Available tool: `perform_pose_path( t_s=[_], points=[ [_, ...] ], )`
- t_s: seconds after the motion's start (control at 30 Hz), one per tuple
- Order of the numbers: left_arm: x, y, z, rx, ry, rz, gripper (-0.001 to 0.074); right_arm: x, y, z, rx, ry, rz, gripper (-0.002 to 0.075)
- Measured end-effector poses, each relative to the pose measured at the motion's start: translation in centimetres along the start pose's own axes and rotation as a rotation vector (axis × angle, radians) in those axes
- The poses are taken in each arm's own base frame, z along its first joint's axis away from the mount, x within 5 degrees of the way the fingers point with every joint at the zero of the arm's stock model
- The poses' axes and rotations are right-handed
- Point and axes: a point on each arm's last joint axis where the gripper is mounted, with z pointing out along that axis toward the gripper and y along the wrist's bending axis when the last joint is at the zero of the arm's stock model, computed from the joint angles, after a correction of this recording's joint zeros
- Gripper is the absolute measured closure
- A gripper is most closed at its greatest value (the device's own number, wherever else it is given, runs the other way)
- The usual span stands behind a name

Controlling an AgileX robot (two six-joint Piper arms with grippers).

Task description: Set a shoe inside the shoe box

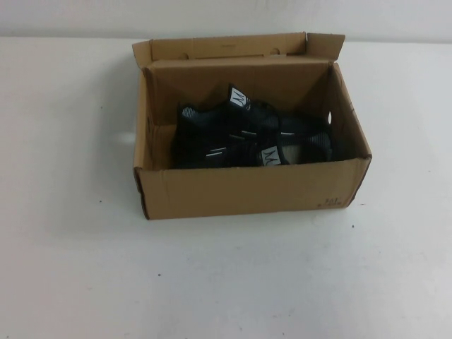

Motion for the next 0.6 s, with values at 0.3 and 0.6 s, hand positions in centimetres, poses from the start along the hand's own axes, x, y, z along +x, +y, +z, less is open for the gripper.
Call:
perform_pose_path(
  t_s=[0.3, 0.6],
  points=[
    [3.1, -0.3, 0.4, 0.009, 0.141, -0.094, 0.0736, 0.0, 0.0, 0.0, 0.0, 0.0, 0.0, 0.0742],
    [3.6, -0.3, 0.3, 0.009, 0.198, -0.068, 0.0736, 0.0, 0.0, 0.0, 0.0, 0.0, 0.0, 0.0742]
  ],
)
